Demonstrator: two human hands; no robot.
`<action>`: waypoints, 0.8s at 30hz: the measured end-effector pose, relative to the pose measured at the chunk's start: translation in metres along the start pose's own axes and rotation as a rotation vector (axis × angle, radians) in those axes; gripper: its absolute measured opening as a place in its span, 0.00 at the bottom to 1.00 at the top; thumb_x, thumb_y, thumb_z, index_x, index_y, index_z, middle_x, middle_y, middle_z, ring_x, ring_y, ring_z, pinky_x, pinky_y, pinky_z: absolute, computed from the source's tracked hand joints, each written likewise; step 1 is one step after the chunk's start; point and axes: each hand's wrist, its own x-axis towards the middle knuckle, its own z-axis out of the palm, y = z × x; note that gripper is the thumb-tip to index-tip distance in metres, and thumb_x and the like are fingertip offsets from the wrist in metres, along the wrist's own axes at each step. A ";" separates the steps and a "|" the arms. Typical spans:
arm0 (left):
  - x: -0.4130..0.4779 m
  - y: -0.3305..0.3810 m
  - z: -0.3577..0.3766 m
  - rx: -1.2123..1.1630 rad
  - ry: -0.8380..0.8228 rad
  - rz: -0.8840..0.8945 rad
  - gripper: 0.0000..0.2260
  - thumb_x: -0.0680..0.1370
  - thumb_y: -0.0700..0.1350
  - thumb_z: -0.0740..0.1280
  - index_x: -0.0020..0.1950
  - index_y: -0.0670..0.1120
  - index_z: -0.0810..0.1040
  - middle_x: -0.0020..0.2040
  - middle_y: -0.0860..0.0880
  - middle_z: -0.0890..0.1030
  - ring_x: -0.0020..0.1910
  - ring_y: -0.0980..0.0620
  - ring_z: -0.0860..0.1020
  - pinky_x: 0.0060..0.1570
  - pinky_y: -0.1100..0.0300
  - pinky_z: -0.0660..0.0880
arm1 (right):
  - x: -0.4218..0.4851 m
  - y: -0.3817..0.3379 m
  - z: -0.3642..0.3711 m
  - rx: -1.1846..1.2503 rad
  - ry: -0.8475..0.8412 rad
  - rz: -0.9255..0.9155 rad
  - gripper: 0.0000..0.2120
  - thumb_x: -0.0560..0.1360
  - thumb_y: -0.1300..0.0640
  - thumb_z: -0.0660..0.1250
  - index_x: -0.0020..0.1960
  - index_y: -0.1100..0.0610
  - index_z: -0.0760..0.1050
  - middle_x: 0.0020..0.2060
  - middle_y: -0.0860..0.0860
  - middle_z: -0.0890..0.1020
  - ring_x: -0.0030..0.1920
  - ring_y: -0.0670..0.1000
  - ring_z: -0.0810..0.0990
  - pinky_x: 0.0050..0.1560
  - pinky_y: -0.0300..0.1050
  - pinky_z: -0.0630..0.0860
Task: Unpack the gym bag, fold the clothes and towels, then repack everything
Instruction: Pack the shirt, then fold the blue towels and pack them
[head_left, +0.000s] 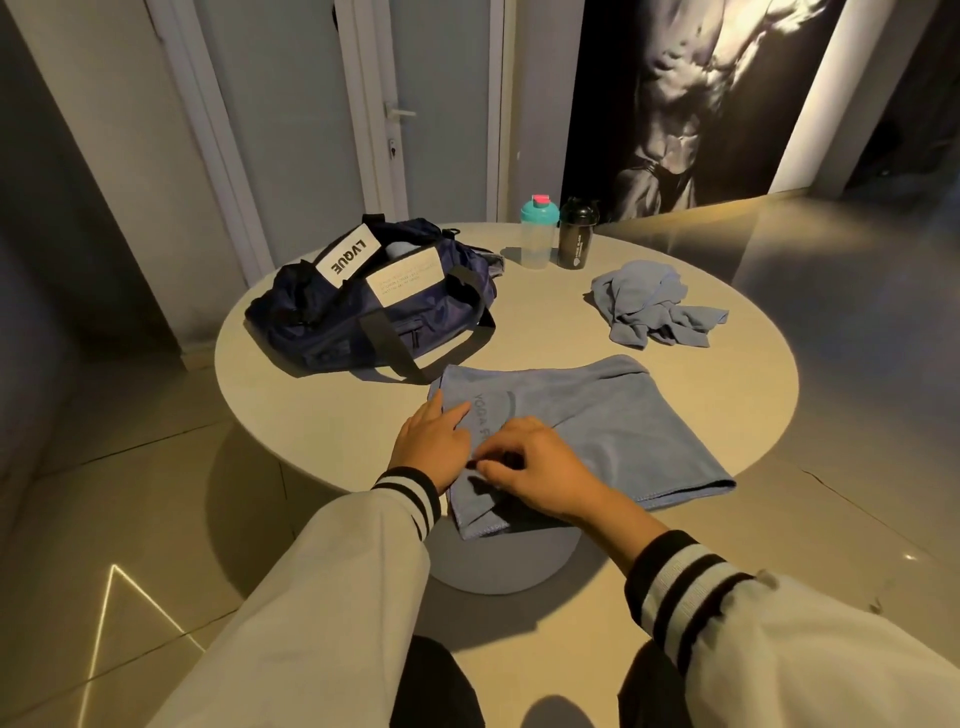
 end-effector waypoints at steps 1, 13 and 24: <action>0.000 0.001 -0.001 0.028 -0.024 -0.007 0.22 0.85 0.50 0.53 0.80 0.57 0.61 0.83 0.49 0.54 0.79 0.45 0.56 0.78 0.45 0.55 | 0.006 0.004 0.002 -0.079 0.027 0.031 0.15 0.79 0.47 0.66 0.63 0.48 0.79 0.55 0.50 0.79 0.57 0.49 0.74 0.60 0.46 0.71; 0.036 0.003 -0.002 0.128 0.105 -0.143 0.22 0.84 0.51 0.55 0.78 0.54 0.64 0.78 0.53 0.62 0.73 0.47 0.62 0.72 0.50 0.59 | 0.055 0.033 0.007 -0.139 -0.236 0.120 0.32 0.76 0.34 0.64 0.77 0.44 0.65 0.77 0.51 0.64 0.77 0.54 0.59 0.76 0.60 0.54; 0.015 0.014 0.005 0.121 0.149 0.297 0.16 0.84 0.51 0.60 0.71 0.55 0.75 0.72 0.53 0.74 0.71 0.49 0.69 0.72 0.51 0.65 | 0.039 0.048 0.010 -0.276 0.260 0.180 0.13 0.79 0.51 0.64 0.61 0.55 0.77 0.57 0.56 0.75 0.59 0.59 0.71 0.58 0.53 0.70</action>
